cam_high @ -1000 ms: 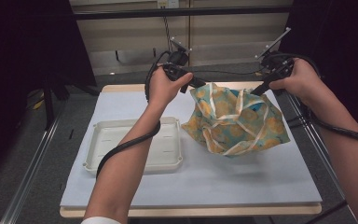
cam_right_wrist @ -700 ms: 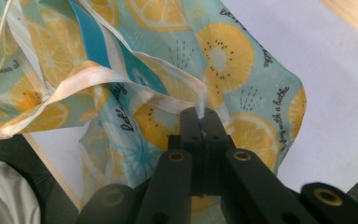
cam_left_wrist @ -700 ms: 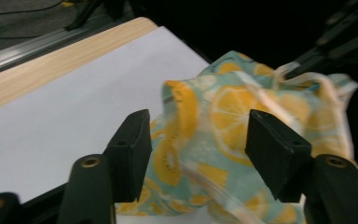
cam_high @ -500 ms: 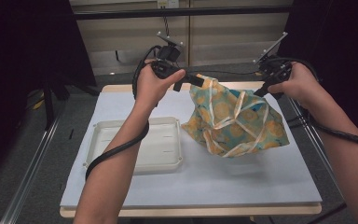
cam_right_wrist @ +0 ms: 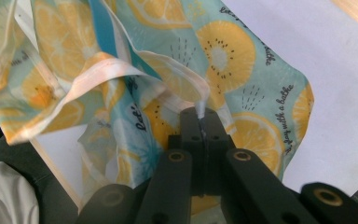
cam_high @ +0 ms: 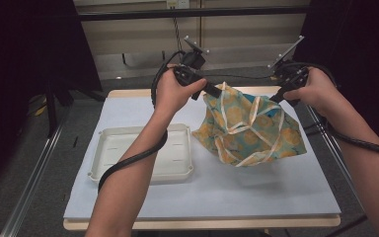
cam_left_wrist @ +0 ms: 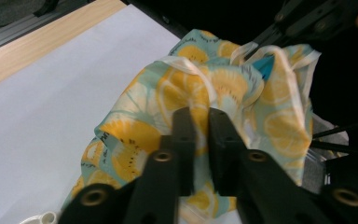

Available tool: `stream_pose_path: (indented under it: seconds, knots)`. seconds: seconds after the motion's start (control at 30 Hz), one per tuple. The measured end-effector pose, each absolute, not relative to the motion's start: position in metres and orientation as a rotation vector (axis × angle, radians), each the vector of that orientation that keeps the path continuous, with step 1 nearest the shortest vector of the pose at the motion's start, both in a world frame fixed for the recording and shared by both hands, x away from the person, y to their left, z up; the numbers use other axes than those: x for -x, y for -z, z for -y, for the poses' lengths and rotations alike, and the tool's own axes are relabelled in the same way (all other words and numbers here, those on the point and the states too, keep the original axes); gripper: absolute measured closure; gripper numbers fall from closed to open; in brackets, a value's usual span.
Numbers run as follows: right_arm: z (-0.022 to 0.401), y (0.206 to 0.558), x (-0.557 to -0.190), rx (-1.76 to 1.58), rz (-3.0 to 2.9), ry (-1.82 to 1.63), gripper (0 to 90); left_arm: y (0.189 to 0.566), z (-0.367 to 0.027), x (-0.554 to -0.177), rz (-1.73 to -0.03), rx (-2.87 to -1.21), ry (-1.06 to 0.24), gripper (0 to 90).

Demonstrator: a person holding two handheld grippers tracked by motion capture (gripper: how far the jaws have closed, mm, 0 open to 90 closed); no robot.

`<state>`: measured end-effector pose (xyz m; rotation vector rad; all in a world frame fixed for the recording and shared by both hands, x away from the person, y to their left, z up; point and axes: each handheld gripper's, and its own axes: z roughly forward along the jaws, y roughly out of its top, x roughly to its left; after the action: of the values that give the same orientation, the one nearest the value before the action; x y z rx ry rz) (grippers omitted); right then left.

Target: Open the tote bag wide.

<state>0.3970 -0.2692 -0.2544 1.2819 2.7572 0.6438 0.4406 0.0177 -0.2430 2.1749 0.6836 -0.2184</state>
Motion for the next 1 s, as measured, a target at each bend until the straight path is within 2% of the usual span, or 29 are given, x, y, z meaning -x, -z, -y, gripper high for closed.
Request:
stream_pose_path:
  seconds: [0.23,0.3,0.53,1.0]
  knots:
    - [0.271,0.258,-0.397,-1.245,-2.779,-0.650,90.0,0.221,-0.016,-0.447,-0.694,-2.111,0.186,89.6]
    - [0.271,0.260,-0.397,-1.239,-2.783,-0.647,90.0,0.221,-0.014,-0.453,-0.724,-2.072,0.179,89.5]
    - [0.274,0.258,-0.396,-1.247,-2.784,-0.647,88.8,0.242,-0.004,-0.464,-0.797,-2.114,0.165,89.4]
    - [0.279,0.225,-0.386,-1.240,-2.733,-0.661,73.0,0.261,-0.007,-0.466,-0.829,-2.145,0.220,88.9]
